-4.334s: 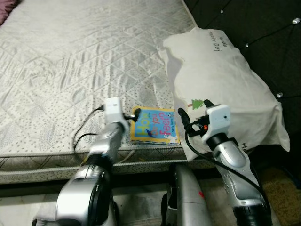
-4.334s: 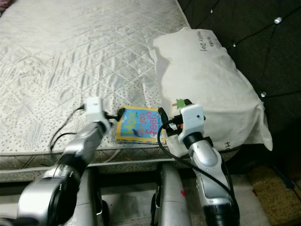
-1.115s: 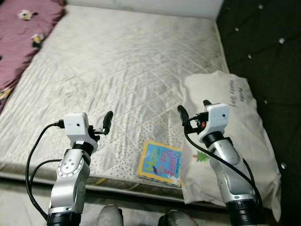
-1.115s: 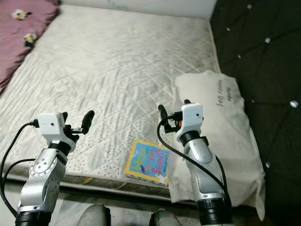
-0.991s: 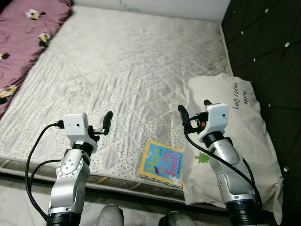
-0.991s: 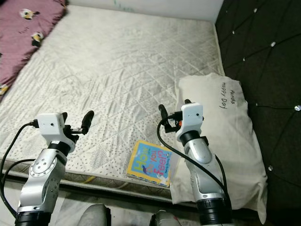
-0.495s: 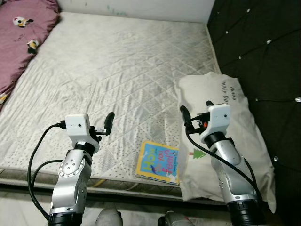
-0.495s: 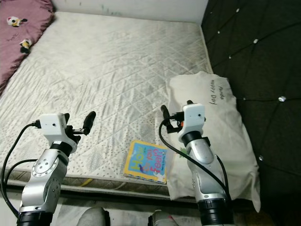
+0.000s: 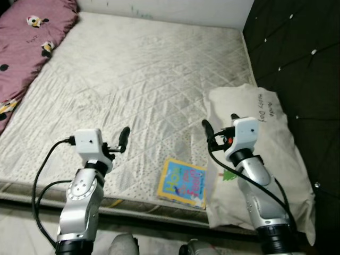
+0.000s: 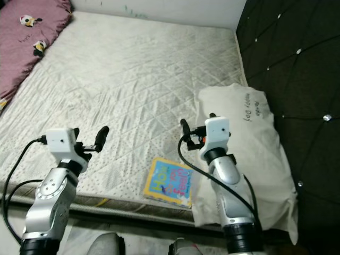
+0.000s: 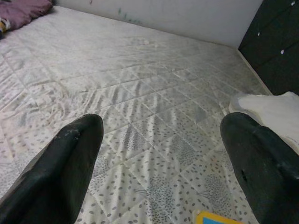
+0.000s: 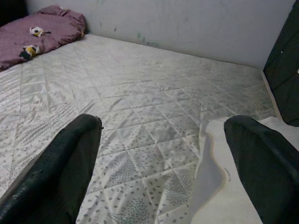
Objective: Clean up the room
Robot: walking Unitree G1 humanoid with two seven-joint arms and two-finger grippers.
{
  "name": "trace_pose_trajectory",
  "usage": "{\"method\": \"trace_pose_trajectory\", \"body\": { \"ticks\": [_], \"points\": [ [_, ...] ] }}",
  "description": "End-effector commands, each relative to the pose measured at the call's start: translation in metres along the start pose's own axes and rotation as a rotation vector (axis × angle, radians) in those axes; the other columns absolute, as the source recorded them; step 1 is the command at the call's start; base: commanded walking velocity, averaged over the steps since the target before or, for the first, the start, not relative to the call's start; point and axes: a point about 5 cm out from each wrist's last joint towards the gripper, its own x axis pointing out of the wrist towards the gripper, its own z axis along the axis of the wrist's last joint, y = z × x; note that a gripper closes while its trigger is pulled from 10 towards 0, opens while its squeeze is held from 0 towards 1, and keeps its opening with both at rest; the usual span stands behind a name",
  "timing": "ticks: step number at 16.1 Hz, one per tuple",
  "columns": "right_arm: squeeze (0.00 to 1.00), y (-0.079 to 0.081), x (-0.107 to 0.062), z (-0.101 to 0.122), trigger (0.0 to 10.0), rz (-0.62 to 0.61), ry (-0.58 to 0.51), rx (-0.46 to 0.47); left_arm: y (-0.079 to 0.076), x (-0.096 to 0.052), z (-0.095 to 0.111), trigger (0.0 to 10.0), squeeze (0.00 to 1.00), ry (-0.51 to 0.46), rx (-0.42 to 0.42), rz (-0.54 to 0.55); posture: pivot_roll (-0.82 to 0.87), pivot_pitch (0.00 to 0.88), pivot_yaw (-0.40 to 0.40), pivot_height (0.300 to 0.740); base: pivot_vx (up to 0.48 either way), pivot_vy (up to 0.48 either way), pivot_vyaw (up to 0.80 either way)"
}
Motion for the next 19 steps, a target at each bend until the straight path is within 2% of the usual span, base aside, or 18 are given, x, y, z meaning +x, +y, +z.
{"method": "trace_pose_trajectory", "body": {
  "ticks": [1,8,14,19],
  "points": [
    [0.00,-0.0004,0.0019,0.0004,10.0,-0.005,0.000,0.001,0.0024,-0.0002,-0.0038,10.0,0.00,0.022,0.002,0.000,0.04,0.070,-0.038,0.740,0.000,0.480,0.00],
    [0.00,0.0003,0.0018,-0.0015,10.0,-0.008,0.006,-0.003,0.0024,0.0004,-0.0037,10.0,0.00,0.022,0.004,0.001,0.04,0.077,-0.035,0.740,0.000,0.480,0.00],
    [0.00,-0.0007,0.0020,-0.0024,10.0,-0.010,0.010,-0.011,0.0024,0.0011,-0.0035,10.0,0.00,0.020,0.003,0.003,0.04,0.080,-0.037,0.740,0.000,0.480,-0.61],
    [0.00,-0.0004,0.0036,-0.0029,10.0,-0.013,0.012,-0.012,0.0033,0.0026,-0.0022,10.0,0.00,0.015,0.005,0.000,0.04,0.079,-0.034,0.740,0.000,0.480,0.00]
  ]
}}
